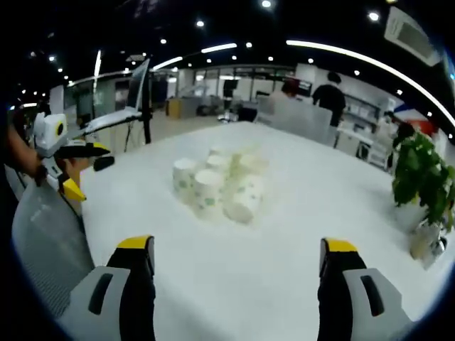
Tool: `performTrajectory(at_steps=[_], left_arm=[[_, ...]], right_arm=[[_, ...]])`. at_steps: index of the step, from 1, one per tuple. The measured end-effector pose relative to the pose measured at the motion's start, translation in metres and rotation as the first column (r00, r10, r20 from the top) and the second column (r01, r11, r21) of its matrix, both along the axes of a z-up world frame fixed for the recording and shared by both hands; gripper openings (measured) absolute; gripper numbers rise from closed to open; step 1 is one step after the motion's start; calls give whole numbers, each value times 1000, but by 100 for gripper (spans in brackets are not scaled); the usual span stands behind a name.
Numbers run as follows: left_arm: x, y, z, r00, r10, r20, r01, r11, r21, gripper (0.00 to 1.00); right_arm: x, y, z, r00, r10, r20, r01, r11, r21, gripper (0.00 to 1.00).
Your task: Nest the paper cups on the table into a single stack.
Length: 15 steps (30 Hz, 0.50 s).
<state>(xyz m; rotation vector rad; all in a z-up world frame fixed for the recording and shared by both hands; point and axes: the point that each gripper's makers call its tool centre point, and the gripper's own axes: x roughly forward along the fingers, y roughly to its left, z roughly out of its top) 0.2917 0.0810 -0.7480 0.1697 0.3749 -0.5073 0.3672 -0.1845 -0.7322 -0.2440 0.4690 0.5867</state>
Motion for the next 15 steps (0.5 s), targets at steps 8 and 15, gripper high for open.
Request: performTrajectory(at_steps=[8,15], left_arm=[[-1,-1,-2,1000,-8,-7,8,1000,6,98],[-1,-2,-5,1000,-15,-24,15,1000,3,98]], right_arm=[[52,12,17,999,-3,-54,4,1000,27,99],[95,19,21,991,-9,-131,12,1000,18,100]])
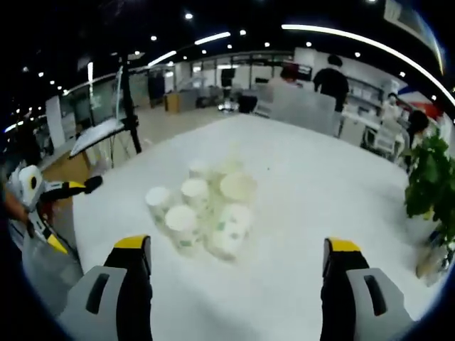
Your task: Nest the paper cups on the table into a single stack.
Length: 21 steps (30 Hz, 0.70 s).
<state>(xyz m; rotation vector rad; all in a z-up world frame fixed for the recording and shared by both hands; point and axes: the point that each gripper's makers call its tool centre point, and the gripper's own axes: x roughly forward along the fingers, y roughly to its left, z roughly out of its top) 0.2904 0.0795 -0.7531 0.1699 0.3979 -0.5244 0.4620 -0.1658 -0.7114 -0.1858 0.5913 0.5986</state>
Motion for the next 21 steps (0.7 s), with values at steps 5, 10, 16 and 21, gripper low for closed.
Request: performTrajectory(at_steps=[5,10,16,21], left_arm=[[0,0,-2,1000,1,-16,-1,1000,-5,98],[0,-1,-3,1000,-5,-18,5,1000,-4,98],[0,-1,-4,1000,-5,-22,5,1000,1,98],[-1,-2,-6,1000,-8,-24,9,1000,9,98]], right_arm=[[23,0,-5,993,-32,-110,35,999,18,100],[41,6,-8,989,-36,-141,41,998,37,98],[54,13,-21,988,-34,-151,34,999,-5,97],[61,19,-41,978,-38,-204,29,999,-45,94]])
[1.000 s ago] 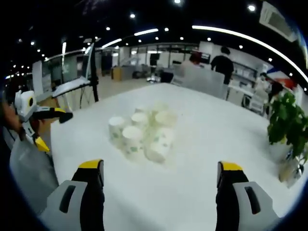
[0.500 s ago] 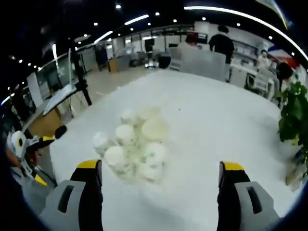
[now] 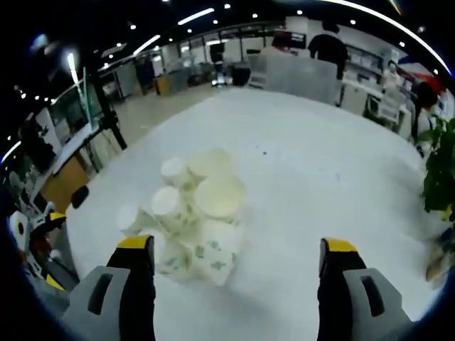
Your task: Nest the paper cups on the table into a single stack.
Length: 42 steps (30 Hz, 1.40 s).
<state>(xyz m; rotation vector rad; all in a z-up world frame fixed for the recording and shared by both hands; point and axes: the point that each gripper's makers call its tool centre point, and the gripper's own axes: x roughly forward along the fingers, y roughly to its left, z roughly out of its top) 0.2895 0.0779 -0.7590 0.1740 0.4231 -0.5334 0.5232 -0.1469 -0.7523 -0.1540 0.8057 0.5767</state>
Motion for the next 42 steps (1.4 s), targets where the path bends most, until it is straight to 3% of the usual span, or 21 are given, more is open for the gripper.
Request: performTrajectory(at_steps=[5,11,22,30,40,42], left_arm=[[0,0,-1,1000,4,-4,-4,1000,0,98],[0,0,-3,1000,2,-9,-2,1000,3,98],[0,1,-5,1000,9,-15,-9,1000,2,98],[0,1,-8,1000,6,-20,-5,1000,10,98],[-1,0,-12,1000,2,-29,-2,1000,19,98],[-1,0,-11,1000,3,-27,-3,1000,21,98]], right_arm=[[0,5,-25,995,-2,-104,-6,998,-70,87],[9,14,-37,991,5,-134,-18,995,-99,82],[11,31,-56,975,17,-224,-36,996,-79,68],[12,34,-69,963,-12,-270,-12,996,-85,58],[11,35,-87,945,-21,-328,-16,994,-109,53],[7,35,-89,937,-26,-348,-13,994,-110,48]])
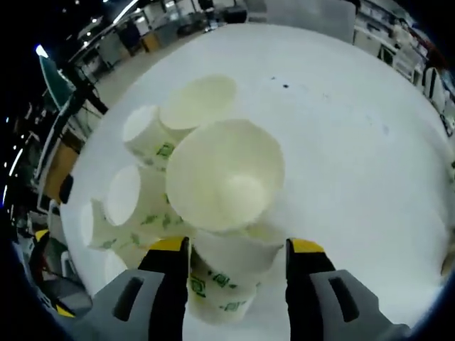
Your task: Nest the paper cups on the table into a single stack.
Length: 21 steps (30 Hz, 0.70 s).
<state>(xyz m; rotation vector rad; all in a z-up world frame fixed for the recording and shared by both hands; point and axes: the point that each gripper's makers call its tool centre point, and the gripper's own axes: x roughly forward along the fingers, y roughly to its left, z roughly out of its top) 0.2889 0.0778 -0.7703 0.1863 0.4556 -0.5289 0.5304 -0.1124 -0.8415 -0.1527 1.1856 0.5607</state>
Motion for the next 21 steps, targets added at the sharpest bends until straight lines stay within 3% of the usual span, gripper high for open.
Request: performTrajectory(at_steps=[10,21], left_arm=[[0,-2,0,1000,-10,-1,10,1000,0,98],[0,-3,0,1000,-17,1,17,1000,8,98]], right_arm=[[-6,-5,2,999,-30,-24,30,999,19,43],[-6,-17,11,999,-19,42,18,999,44,42]])
